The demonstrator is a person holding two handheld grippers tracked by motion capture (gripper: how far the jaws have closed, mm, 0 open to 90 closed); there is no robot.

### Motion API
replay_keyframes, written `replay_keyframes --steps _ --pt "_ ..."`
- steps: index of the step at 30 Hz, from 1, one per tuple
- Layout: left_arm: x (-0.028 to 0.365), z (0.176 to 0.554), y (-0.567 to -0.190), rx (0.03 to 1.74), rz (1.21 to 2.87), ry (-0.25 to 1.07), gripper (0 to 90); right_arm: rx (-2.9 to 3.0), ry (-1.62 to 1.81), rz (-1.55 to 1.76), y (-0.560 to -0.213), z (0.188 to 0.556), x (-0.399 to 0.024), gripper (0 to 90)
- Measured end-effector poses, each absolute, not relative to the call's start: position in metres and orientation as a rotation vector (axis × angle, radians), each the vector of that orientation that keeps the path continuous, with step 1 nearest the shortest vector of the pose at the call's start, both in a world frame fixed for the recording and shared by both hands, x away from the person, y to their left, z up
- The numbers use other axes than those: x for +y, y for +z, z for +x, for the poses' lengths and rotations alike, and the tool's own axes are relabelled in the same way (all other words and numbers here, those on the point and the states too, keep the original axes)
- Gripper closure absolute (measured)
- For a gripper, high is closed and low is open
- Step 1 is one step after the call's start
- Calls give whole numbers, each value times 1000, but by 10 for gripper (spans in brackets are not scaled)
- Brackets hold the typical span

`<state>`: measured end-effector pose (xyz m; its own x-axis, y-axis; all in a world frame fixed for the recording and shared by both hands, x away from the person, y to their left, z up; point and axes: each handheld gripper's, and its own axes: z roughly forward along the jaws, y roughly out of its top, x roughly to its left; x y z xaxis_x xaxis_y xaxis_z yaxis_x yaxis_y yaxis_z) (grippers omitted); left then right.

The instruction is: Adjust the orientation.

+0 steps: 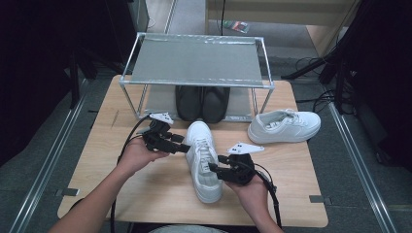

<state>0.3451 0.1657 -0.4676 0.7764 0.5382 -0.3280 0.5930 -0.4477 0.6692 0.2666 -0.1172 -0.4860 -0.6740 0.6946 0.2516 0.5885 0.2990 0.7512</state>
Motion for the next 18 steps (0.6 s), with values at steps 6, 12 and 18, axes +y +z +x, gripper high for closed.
replay_keyframes --steps 6,12,18 --pt "168 346 -469 847 2150 -68 412 2409 1298 1236 -494 271 -109 532" --pt "171 346 -468 845 2141 -64 410 2351 1312 1274 -502 279 -102 554" --pt "175 346 -468 844 2142 -55 410 2308 1342 1317 -506 284 -100 573"
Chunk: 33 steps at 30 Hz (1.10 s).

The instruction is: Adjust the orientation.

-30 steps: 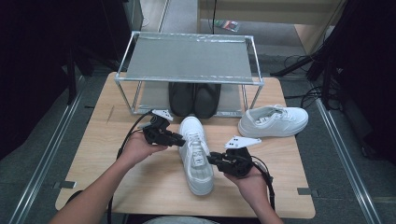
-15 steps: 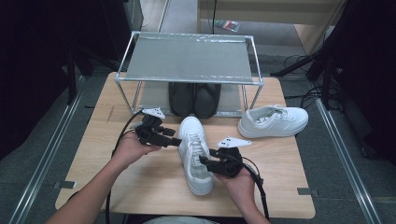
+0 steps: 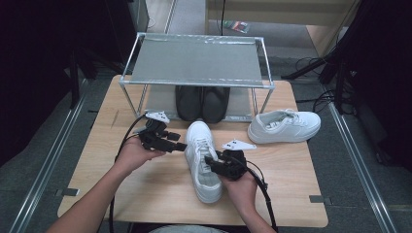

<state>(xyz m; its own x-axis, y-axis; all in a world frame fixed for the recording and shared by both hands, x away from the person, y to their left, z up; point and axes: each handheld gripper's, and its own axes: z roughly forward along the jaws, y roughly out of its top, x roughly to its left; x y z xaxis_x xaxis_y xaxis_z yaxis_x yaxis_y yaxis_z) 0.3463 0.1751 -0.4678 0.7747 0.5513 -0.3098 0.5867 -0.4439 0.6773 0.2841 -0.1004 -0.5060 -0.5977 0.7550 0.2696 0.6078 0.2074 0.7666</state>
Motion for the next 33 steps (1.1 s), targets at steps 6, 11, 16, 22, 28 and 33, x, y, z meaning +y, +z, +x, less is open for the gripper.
replay_keyframes --steps 6,11,16,22,28,33 --pt "183 346 -466 856 2123 -38 410 2273 1349 1336 -505 287 -100 654" --pt "189 345 -465 870 2104 -39 407 2263 1323 1341 -502 288 -102 768" --pt "191 347 -465 876 2099 -43 407 2246 1301 1342 -500 290 -105 814" --pt "192 347 -466 875 2107 -45 399 2275 1303 1336 -498 295 -107 823" --pt "197 346 -467 882 2099 -41 394 2304 1315 1349 -491 304 -108 833" --pt "203 342 -468 905 2091 -35 392 2321 1297 1318 -483 309 -109 835"
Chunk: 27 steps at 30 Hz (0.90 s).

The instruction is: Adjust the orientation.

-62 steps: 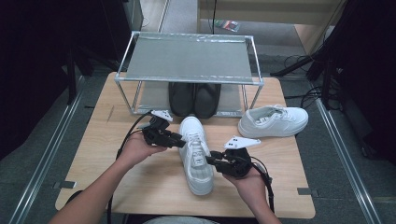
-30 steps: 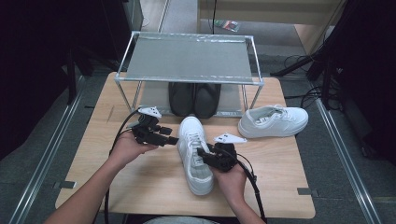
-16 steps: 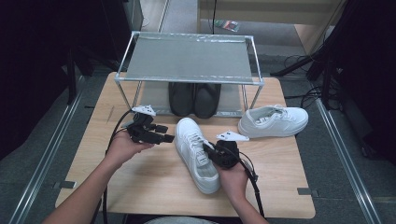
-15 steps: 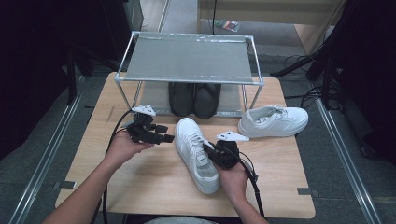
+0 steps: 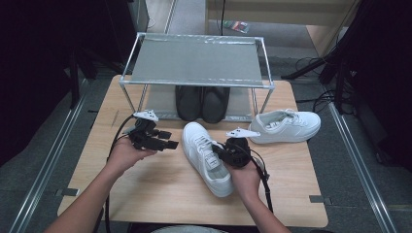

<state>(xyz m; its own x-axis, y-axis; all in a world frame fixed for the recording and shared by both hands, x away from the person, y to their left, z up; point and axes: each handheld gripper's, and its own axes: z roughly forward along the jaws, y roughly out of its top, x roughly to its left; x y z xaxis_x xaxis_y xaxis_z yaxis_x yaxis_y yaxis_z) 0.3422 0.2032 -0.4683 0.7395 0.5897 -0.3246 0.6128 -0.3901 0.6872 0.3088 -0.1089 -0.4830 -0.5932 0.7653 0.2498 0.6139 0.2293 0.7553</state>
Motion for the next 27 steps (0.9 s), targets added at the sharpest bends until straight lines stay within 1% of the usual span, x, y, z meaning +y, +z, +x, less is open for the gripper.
replay_keyframes --steps 11,13,14,16,19,22,23,25,26,27 --pt "224 329 -470 967 2066 -2 391 2424 1399 1202 -450 319 -118 834" --pt "231 325 -471 991 2057 9 391 2454 1434 1176 -436 323 -121 833" --pt "231 325 -471 991 2057 9 391 2454 1434 1176 -436 323 -121 833" --pt "236 321 -471 1007 2045 13 392 2479 1488 1117 -421 328 -122 834" --pt "239 319 -471 1021 2034 19 392 2492 1524 1088 -412 332 -122 834" --pt "245 317 -474 1038 2018 19 391 2522 1590 1010 -390 340 -120 833" --pt "245 317 -474 1038 2018 19 392 2522 1590 1010 -390 340 -120 833" --pt "247 316 -475 1038 2019 20 392 2538 1618 961 -379 345 -118 832" --pt "248 316 -476 1042 2017 20 392 2556 1630 924 -367 351 -115 832" --pt "248 316 -476 1042 2017 20 392 2556 1630 924 -367 351 -115 832"
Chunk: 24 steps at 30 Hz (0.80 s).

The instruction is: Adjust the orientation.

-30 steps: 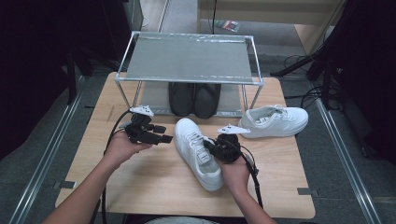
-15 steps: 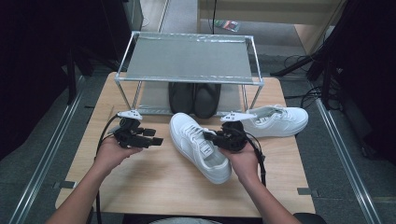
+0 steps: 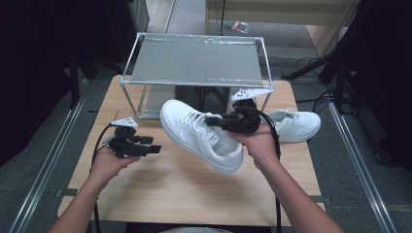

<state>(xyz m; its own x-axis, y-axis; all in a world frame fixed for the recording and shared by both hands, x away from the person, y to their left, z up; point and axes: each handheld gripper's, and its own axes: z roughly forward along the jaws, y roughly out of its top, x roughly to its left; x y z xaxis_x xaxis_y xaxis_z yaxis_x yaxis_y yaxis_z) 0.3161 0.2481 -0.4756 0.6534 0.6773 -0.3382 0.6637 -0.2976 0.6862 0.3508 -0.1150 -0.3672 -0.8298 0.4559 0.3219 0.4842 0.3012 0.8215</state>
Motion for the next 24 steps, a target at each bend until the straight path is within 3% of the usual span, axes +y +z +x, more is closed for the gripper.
replay_keyframes --steps 13,24 --pt "244 319 -480 1019 2026 -7 393 -2537 -1670 -979 -298 404 -90 831" --pt "238 321 -483 968 2050 -27 398 -2549 -1704 -1306 -277 467 -65 830"
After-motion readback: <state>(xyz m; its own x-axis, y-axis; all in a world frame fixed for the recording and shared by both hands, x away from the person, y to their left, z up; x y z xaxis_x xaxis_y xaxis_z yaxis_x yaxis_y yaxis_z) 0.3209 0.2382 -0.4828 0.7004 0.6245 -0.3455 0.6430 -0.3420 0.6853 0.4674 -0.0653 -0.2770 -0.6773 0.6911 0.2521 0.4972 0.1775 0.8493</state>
